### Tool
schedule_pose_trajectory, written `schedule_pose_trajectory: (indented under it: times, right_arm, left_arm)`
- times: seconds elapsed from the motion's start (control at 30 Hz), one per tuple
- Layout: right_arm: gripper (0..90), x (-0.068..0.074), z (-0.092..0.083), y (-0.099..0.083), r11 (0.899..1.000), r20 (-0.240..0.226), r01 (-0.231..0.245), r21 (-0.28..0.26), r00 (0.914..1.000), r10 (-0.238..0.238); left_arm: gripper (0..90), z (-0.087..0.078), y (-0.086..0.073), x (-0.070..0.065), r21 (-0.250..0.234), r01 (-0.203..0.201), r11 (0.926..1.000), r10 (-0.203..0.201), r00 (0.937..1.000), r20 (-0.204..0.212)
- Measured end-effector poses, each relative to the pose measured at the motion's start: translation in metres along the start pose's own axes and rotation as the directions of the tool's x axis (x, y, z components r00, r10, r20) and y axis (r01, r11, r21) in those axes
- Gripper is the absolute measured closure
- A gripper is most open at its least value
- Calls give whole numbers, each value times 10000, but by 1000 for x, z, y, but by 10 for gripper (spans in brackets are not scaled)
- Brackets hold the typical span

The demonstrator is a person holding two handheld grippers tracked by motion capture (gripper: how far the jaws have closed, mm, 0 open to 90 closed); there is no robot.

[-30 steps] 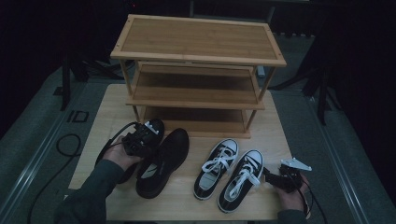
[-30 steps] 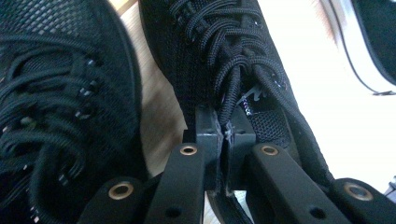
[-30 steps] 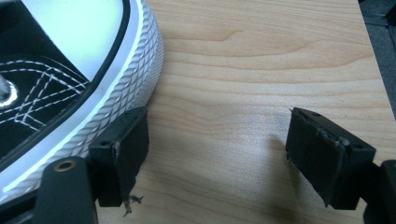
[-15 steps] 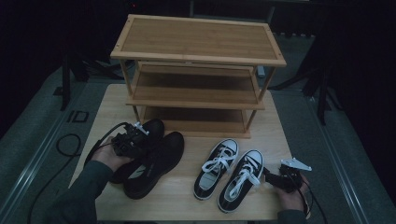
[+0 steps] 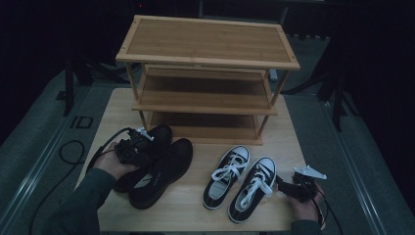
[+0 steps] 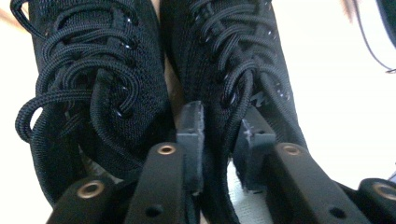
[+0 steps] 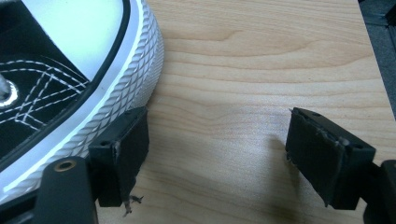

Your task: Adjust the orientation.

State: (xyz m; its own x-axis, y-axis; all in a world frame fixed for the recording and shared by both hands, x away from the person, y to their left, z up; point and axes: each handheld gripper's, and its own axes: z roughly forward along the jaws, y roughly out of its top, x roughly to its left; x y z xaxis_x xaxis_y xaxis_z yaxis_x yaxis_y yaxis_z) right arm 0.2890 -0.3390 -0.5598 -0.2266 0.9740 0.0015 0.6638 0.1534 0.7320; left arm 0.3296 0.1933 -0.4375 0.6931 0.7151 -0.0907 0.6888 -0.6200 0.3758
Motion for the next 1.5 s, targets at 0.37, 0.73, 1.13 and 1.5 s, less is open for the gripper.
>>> schedule_pose_trajectory:
  times: [0.37,0.73,1.13,1.5]
  right_arm:
    - [212,0,0,0,10000,2,-4,1,10000,4]
    - [212,0,0,0,10000,4,9,-6,10000,-9]
    - [212,0,0,0,10000,-2,8,-4,10000,-8]
    - [213,0,0,0,10000,16,-1,-6,10000,1]
  left_arm:
    - [568,-10,0,-1,-358,39,9993,-48,9997,-231]
    - [465,-17,-4,1,-537,184,9984,-202,9992,-342]
    - [361,-23,-6,5,-618,431,9972,-459,9980,-445]
    - [363,-26,-10,8,-671,370,9971,-398,9984,-410]
